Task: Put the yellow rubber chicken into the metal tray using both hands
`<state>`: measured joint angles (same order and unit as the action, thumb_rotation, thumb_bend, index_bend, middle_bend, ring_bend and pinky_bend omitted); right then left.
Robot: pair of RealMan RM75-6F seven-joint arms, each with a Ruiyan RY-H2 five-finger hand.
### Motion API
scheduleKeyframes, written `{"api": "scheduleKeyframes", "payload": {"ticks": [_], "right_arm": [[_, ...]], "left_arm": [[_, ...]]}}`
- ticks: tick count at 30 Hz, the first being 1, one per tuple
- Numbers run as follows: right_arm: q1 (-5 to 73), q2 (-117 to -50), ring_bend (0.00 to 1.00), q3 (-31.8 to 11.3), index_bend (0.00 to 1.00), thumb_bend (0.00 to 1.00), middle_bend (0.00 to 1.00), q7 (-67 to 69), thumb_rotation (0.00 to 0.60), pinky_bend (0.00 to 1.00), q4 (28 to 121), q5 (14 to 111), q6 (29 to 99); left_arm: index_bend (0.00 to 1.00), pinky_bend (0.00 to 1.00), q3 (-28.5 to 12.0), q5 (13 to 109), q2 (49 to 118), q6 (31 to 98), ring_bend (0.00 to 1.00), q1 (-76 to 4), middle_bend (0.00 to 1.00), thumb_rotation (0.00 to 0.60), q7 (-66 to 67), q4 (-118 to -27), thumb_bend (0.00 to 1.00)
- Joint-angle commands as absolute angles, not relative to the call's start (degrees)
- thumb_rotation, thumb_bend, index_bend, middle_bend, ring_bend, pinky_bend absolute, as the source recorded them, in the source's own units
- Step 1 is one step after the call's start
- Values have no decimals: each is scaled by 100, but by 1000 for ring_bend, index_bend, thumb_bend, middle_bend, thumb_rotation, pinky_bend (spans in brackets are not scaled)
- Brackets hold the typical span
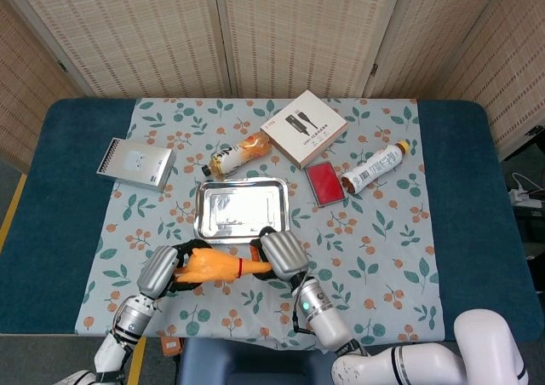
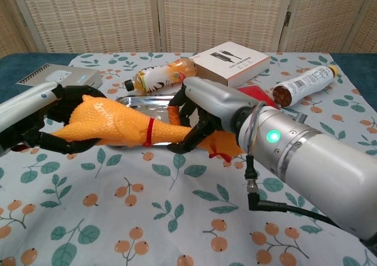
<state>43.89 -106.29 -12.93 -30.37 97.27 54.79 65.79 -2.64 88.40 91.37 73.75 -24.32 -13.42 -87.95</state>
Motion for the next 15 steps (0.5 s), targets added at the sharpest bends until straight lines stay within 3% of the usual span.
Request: {"api": "scheduleKeyframes", "payload": {"ticks": [1,4,7,8,9,10,11,12,13,15], "right_arm": [[4385,-10623,809,-1295,939,297,761,-3049,600,1000,9767,5464,6575],[4380,-10610,809,-1302,938,297,761,-3073,600,1000,9819,5458,6589],[4368,-10595,809,-1306,938,297,761,-3089,600,1000,9867,5454,6608],[4365,-10587,809,-1312,938,297,761,-3100,600,1000,9887,5454,6621],[4362,-10577,809,-1314,938,297,761,-3110,600,1000,9905,5452,6629],[4359,-10567,809,-1314,938,297,761,-3121,600,1000,9921,5452,6639],[4354,-10555,809,-1312,938,297,761,-3138,600,1000,9940,5457,6655],[4349,-10546,809,-1312,938,297,761,-3149,600,1000,9955,5458,6667],[4344,-10535,809,-1315,938,297,761,-3156,600,1000,9971,5459,6679],[4330,-10503,809,-1325,938,297,761,-3175,600,1000,9997,5465,6715]], "left_arm": [[902,1000,-245,8903,9171,7432,844,-2418,812,600,-1300,-8786,752],[901,1000,-242,8917,9165,7438,832,-2415,800,600,-1393,-8811,701],[818,934,-213,8940,9152,7419,716,-2417,737,600,-1433,-8799,632],[736,871,-190,8963,9147,7404,648,-2422,683,600,-1411,-8778,597],[564,761,-144,8994,9117,7335,516,-2447,552,600,-1407,-8761,547],[337,626,-93,9013,9059,7223,333,-2488,352,600,-1442,-8774,499],[200,528,-53,8980,8959,7047,211,-2546,219,600,-1504,-8836,473],[40,360,-49,8938,8885,6931,56,-2588,54,600,-1562,-8896,441],[0,240,-52,8908,8819,6842,3,-2625,1,600,-1653,-8955,418],[0,116,-39,8848,8657,6643,0,-2698,0,600,-1989,-9111,372]]}}
